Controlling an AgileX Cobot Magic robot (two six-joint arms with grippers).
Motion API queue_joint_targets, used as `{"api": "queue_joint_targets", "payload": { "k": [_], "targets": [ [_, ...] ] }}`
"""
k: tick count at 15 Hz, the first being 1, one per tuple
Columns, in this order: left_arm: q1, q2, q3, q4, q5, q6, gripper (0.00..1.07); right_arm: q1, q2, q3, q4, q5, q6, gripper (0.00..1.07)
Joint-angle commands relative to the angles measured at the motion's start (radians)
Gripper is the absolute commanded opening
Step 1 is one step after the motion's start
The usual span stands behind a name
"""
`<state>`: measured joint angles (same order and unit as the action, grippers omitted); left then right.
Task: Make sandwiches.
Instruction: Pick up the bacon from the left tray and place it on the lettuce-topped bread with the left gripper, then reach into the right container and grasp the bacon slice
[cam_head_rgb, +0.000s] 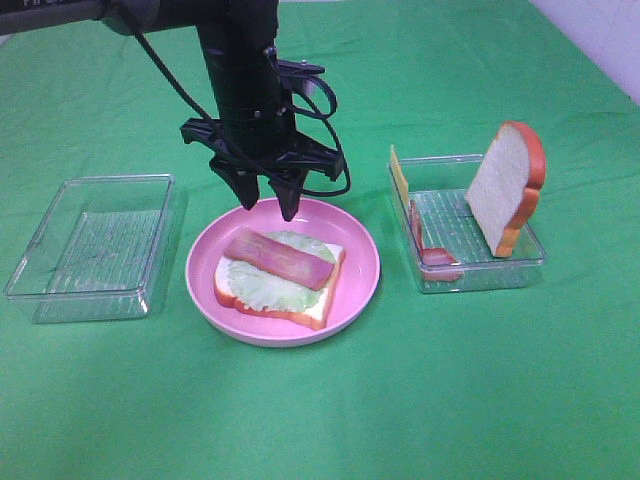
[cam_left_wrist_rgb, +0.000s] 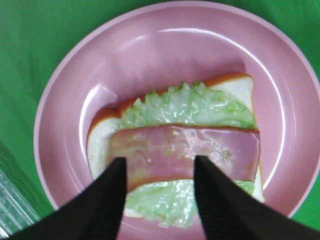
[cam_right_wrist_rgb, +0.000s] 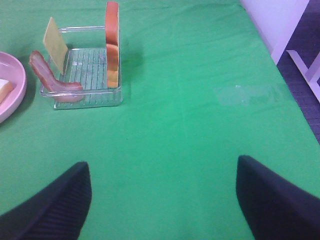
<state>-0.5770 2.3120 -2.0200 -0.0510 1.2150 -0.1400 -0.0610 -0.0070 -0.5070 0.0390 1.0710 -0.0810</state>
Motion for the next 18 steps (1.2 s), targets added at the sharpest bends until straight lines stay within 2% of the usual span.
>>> {"api": "queue_joint_targets", "payload": {
  "k": [1,3,8,12,16,18],
  "targets": [
    [0.0,-0.016,-0.022,0.031,0.071,0.025,0.8,-0.003,-0.013,0.003,-0.003,-0.013,0.01,0.76],
    [0.0,-0.057,-0.085,0.051,0.071,0.025,0.79,-0.003,-0.013,0.003,-0.003,-0.013,0.01,0.76],
    [0.0,-0.199,-0.093,0.07,0.071,0.033,0.79,-0.003,-0.013,0.003,-0.003,-0.013,0.01,0.76],
    [0.0,-0.419,-0.075,0.068,0.071,0.033,0.79,-0.003,-0.013,0.003,-0.003,-0.013,0.01,0.76],
    [-0.001,-0.623,0.125,0.068,0.07,0.025,0.79,-0.003,-0.013,0.003,-0.003,-0.013,0.01,0.76],
    [-0.003,-0.749,0.301,0.07,0.07,-0.01,0.79,-0.003,-0.013,0.003,-0.003,-0.013,0.01,0.76]
  ]
}}
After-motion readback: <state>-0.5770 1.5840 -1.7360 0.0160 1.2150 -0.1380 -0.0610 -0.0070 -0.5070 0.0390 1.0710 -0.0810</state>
